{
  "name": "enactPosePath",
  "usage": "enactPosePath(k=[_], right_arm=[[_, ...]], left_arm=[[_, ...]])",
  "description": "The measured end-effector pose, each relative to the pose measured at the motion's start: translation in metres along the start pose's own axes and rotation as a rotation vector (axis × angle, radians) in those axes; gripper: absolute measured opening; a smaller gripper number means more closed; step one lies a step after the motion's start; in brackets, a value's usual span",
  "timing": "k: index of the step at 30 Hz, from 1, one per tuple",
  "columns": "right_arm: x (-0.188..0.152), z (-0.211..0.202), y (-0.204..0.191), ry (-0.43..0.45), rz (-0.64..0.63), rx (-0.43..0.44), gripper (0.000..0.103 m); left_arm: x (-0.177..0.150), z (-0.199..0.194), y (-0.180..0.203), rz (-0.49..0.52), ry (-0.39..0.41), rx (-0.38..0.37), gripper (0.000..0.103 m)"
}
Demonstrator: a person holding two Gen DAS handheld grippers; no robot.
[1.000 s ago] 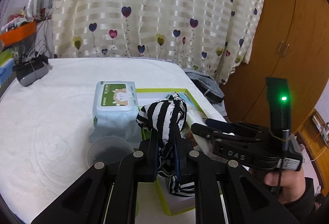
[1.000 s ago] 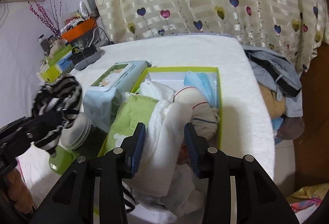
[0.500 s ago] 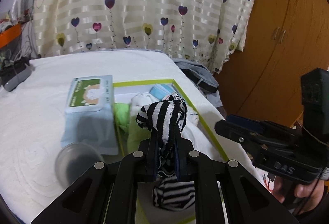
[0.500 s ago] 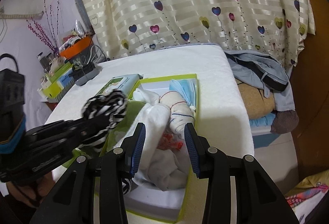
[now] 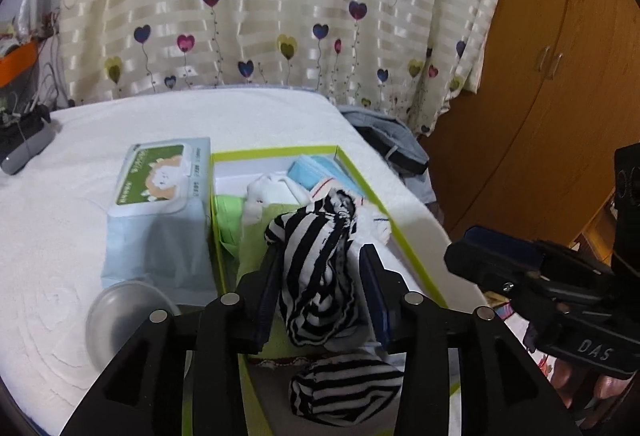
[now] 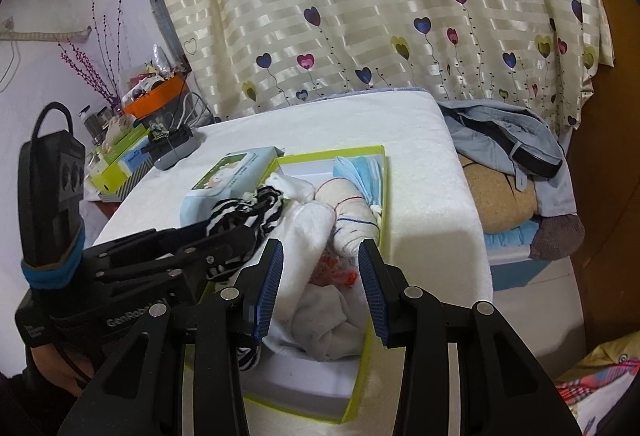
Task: Organize soft objects
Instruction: 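Lower the sock and cloth into the box and open both grippers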
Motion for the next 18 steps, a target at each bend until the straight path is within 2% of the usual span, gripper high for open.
enactPosePath(k=[18], right_arm=[[-0.022, -0.031, -0.032, 0.029, -0.040, -0.050, 0.042]], left_arm=[[-0.022, -0.054, 0.005, 0.026, 0.071, 0.047, 0.041]])
Point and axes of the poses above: each gripper's, at about its wrist camera, not at the fingertips, and z roughly the way its jaws point, y to its right, x to its top, the point moved 6 cm from there along z, roughly the way its jaws point, and after that the axes turned 11 degrees about -y, right-handed, at the moved point
